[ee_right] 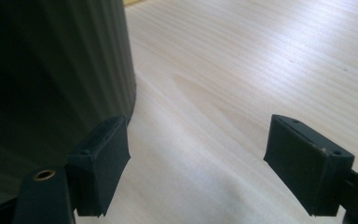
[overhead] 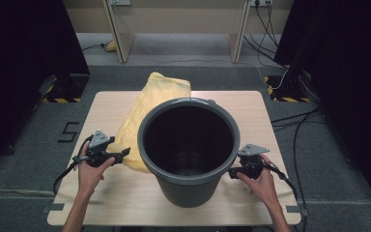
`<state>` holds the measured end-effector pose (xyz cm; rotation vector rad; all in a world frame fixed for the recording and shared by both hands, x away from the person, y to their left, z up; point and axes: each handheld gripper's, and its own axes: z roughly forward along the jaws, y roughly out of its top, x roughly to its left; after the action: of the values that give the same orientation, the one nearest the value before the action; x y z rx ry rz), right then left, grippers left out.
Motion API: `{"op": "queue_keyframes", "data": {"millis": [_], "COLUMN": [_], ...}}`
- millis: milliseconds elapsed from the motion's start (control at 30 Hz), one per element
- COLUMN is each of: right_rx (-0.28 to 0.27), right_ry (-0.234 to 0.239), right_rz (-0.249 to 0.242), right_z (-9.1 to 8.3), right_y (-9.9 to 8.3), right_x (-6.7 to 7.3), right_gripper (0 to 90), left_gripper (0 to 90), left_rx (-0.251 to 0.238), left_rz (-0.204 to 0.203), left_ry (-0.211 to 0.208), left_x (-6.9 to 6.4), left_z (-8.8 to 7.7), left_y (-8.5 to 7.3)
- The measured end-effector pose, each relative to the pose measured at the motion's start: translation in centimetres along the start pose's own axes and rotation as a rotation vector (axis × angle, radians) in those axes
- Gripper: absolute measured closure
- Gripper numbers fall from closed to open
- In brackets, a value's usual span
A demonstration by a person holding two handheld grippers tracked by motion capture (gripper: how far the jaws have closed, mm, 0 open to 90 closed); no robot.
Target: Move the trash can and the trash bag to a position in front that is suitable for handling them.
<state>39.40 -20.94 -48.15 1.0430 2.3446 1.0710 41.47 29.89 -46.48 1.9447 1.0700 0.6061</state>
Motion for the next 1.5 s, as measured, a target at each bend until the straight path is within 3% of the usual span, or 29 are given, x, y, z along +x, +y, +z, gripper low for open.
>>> {"op": "queue_keyframes", "data": {"millis": [67, 167, 233, 267, 333, 367, 433, 467, 500, 567, 667, 800, 833, 867, 900, 967, 1067, 1167, 1200, 1233, 1267, 1300, 1333, 1367, 1400, 1467, 1500], "right_rx": [0.001, 0.013, 0.017, 0.022, 0.029, 0.03, 0.036, 0.036, 0.04, 0.048, 0.043, 0.04, 0.045, 0.045, 0.05, 0.05, 0.039, 0.043, 0.041, 0.043, 0.045, 0.045, 0.05, 0.05, 0.062, 0.063, 0.06], "right_ry": [-0.002, -0.004, -0.003, -0.004, -0.007, -0.009, -0.01, -0.01, -0.013, -0.021, -0.021, -0.03, -0.039, -0.039, -0.041, -0.045, -0.039, -0.039, -0.029, -0.03, -0.031, -0.031, -0.03, -0.03, -0.03, -0.032, -0.029], "right_rz": [-0.005, 0.0, 0.001, 0.004, 0.005, 0.008, 0.008, 0.008, 0.014, 0.019, 0.027, 0.047, 0.04, 0.04, 0.035, 0.035, 0.04, 0.039, 0.049, 0.045, 0.041, 0.041, 0.039, 0.039, 0.041, 0.041, 0.04], "right_z": [0.3, 0.7, 0.8, 1.1, 1.4, 1.6, 1.8, 1.8, 2.1, 2.3, 2.5, 2.9, 3.3, 3.3, 3.9, 4.3, 5.1, 5.7, 6.2, 6.4, 6.5, 6.5, 6.8, 6.8, 6.9, 6.9, 6.9], "right_y": [0.2, 0.3, 0.3, 0.3, 0.3, 0.3, 0.4, 0.4, 0.4, 0.6, 0.9, 1.4, 1.8, 1.8, 2.5, 3.1, 4.1, 4.8, 5.3, 5.5, 5.7, 5.7, 5.9, 5.9, 5.9, 5.9, 5.9], "right_x": [-0.2, -0.5, -0.6, -0.9, -1.0, -1.1, -1.2, -1.2, -1.4, -1.6, -2.1, -2.7, -2.9, -2.9, -2.9, -2.9, -3.2, -3.3, -3.5, -3.6, -3.6, -3.6, -3.7, -3.7, -3.7, -3.7, -3.7], "right_gripper": [22.1, 22.2, 22.2, 22.2, 22.2, 22.2, 22.4, 22.4, 22.7, 22.7, 22.8, 23.2, 23.2, 23.2, 23.6, 24.6, 24.7, 24.7, 24.7, 24.7, 24.6, 24.6, 24.6, 24.6, 24.6, 24.6, 24.6], "left_gripper": [19.3, 20.0, 20.1, 19.5, 18.1, 18.1, 18.1, 18.1, 14.7, 14.7, 14.5, 14.4, 14.5, 14.6, 14.5, 14.5, 14.6, 15.3, 15.2, 15.1, 15.3, 15.4, 15.4, 15.4, 15.4, 15.4, 15.4], "left_rx": [0.045, 0.08, 0.087, 0.131, 0.154, 0.22, 0.262, 0.262, 0.262, 0.263, 0.253, 0.264, 0.248, 0.248, 0.22, 0.221, 0.17, 0.168, 0.182, 0.182, 0.168, 0.168, 0.104, 0.104, 0.061, 0.058, 0.061], "left_rz": [0.01, -0.013, -0.022, -0.034, -0.036, -0.024, -0.026, -0.026, -0.026, -0.014, -0.044, -0.022, -0.04, -0.04, -0.091, -0.079, -0.159, -0.16, -0.119, -0.119, -0.08, -0.08, -0.096, -0.096, -0.099, -0.089, -0.096], "left_ry": [0.019, 0.012, 0.013, 0.001, 0.01, 0.002, -0.052, -0.052, -0.083, -0.087, -0.139, -0.154, -0.18, -0.18, -0.21, -0.203, -0.277, -0.289, -0.281, -0.281, -0.27, -0.27, -0.261, -0.261, -0.251, -0.238, -0.2], "left_x": [1.0, 2.2, 2.5, 3.2, 3.3, 3.3, 3.1, 3.1, 2.4, 1.6, 0.6, -0.6, -1.1, -1.1, -1.2, -1.6, -1.8, -1.7, -1.6, -1.6, -1.3, -1.3, -0.7, -0.7, 0.0, 0.5, 1.3], "left_z": [1.1, 2.6, 3.1, 4.3, 4.9, 6.3, 7.8, 7.8, 9.0, 9.7, 10.8, 11.8, 12.5, 12.5, 13.2, 13.7, 14.4, 14.4, 13.7, 13.7, 12.5, 12.5, 10.9, 10.9, 9.3, 8.6, 7.6], "left_y": [0.2, 0.3, 0.4, 0.3, 0.3, 0.2, 0.1, 0.1, 0.1, 0.6, 1.5, 2.4, 2.9, 2.9, 3.2, 3.6, 3.7, 3.7, 3.6, 3.6, 3.5, 3.5, 3.5, 3.5, 3.5, 3.5, 3.4]}}
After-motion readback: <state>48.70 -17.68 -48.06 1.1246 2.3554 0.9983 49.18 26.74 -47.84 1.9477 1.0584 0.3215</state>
